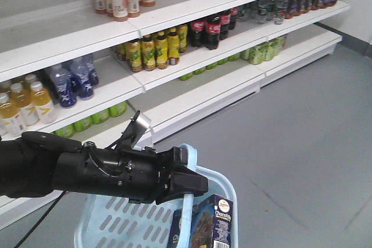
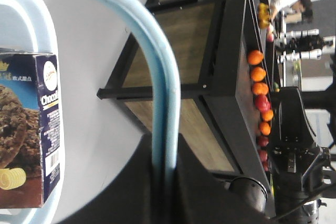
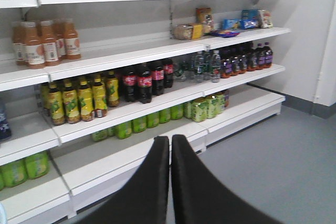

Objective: Left arm holds basket, right arm returns cookies
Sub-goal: 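Turn the base away from the drink shelves toward the potted plant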

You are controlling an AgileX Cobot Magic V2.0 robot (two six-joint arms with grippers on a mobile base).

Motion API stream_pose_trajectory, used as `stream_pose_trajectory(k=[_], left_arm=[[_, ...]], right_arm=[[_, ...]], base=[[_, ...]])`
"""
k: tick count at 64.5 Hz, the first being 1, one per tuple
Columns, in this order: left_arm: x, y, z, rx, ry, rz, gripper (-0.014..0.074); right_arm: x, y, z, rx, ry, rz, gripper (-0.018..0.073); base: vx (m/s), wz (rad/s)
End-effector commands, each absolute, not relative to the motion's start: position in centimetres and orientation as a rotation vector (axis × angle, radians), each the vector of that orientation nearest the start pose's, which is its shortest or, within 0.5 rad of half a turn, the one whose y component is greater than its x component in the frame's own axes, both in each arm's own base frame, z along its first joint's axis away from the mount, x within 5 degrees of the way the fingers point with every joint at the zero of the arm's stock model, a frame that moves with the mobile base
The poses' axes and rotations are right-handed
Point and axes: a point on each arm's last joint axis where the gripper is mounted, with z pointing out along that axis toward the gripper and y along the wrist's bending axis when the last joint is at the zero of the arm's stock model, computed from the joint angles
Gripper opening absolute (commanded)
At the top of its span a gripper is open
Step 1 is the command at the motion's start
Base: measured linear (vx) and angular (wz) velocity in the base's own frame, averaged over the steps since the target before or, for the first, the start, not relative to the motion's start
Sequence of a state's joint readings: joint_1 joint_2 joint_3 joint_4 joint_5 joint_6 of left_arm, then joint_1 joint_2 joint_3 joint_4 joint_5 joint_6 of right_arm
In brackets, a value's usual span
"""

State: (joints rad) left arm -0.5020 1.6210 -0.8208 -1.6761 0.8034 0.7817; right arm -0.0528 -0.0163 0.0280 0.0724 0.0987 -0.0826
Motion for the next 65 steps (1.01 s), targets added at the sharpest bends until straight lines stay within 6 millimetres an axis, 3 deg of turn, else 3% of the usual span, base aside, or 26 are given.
stream_pose_trajectory(k=[1,65], left_arm=[[23.8,-20.97,25.15,-0.021,2.337,-1.766,-0.0008],[23.8,-20.97,25.15,-0.021,2.337,-1.766,-0.0008]], right_arm=[[5.58,-0.32,20.25,0.029,1.509,-0.062,-0.0008],[5.58,-0.32,20.25,0.029,1.509,-0.062,-0.0008]], base=[[0.14,-0.54],[0.13,-0.51]])
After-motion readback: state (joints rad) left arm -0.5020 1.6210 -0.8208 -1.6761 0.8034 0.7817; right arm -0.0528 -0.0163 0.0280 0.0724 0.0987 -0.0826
